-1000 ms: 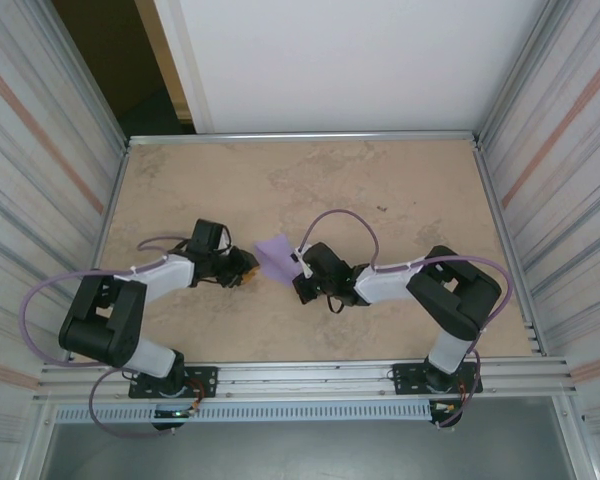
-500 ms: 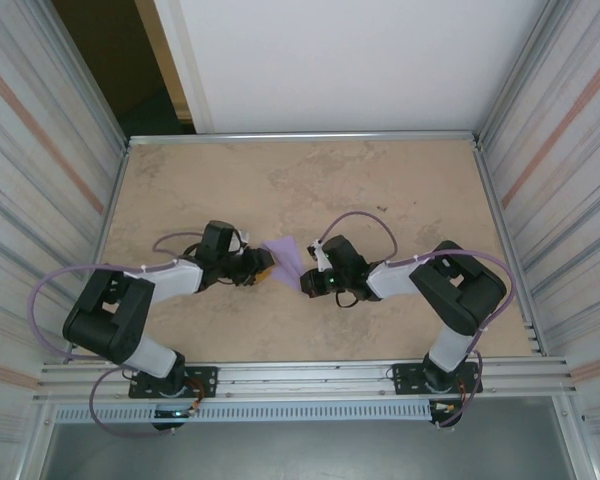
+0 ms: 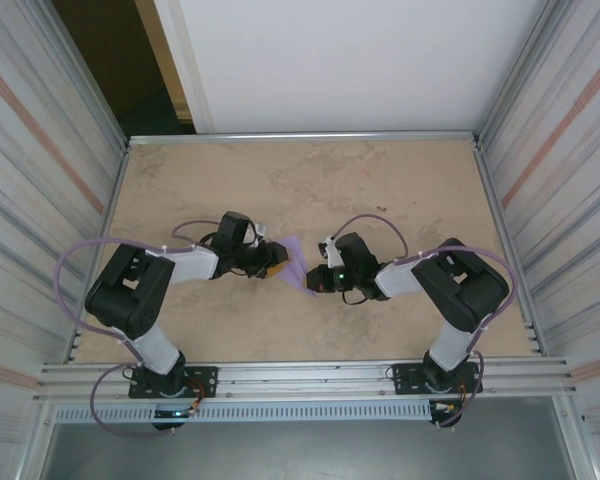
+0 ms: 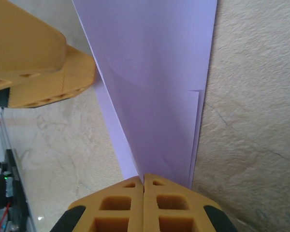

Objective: Fold a paper plane with a square sheet of paper (pick it up from the middle)

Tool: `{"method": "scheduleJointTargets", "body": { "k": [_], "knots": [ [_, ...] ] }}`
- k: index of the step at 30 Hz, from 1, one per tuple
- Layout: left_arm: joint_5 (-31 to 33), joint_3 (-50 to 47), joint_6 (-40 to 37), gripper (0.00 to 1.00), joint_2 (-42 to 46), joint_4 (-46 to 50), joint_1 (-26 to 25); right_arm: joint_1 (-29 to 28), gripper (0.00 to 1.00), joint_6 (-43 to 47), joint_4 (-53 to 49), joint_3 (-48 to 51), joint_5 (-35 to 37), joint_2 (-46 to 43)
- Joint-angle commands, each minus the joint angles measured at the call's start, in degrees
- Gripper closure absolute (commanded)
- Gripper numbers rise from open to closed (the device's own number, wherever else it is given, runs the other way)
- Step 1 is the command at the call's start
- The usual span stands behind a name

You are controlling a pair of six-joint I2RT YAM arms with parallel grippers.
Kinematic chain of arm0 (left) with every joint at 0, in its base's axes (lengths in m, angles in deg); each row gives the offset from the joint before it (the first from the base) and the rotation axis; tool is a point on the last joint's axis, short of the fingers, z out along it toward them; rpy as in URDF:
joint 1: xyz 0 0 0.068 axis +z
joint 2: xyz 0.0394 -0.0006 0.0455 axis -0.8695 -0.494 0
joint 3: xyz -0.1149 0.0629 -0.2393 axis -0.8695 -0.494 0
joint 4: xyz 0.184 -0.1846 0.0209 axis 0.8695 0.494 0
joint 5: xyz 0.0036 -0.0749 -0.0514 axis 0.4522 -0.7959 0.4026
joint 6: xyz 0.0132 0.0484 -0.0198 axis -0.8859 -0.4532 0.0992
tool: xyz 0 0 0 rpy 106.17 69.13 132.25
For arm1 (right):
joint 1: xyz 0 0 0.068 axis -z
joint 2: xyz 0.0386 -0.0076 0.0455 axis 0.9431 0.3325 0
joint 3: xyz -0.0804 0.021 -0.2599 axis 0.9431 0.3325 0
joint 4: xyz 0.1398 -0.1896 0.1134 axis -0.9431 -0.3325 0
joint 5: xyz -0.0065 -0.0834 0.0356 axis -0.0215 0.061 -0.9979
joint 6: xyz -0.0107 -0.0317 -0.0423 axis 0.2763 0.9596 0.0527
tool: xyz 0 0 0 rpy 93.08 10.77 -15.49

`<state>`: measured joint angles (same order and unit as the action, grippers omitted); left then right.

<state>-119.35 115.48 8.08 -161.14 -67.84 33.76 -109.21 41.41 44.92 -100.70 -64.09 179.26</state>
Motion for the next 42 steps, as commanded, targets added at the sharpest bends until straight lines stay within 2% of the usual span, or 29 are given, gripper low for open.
{"method": "scheduleJointTargets", "body": {
  "k": [1,13,25,42],
  "knots": [
    [-1.34,1.35,-2.12,0.60,-1.25,-0.19,-0.60,1.06,0.96,-3.17,3.27,1.19,-2.74,1.63],
    [1.18,6.27,-5.59,0.59,-3.37,6.86,-1.93,2.63,0.96,-6.59,6.89,1.96,-5.59,4.01],
    [3.08,6.51,-6.09,0.64,-5.01,8.42,-2.02,4.18,0.97,-9.84,10.62,3.08,-7.58,5.92],
    [5.97,9.37,-6.43,0.53,-8.50,16.75,-2.68,4.20,0.93,-10.49,11.14,3.59,-7.26,7.15]
  ]
}}
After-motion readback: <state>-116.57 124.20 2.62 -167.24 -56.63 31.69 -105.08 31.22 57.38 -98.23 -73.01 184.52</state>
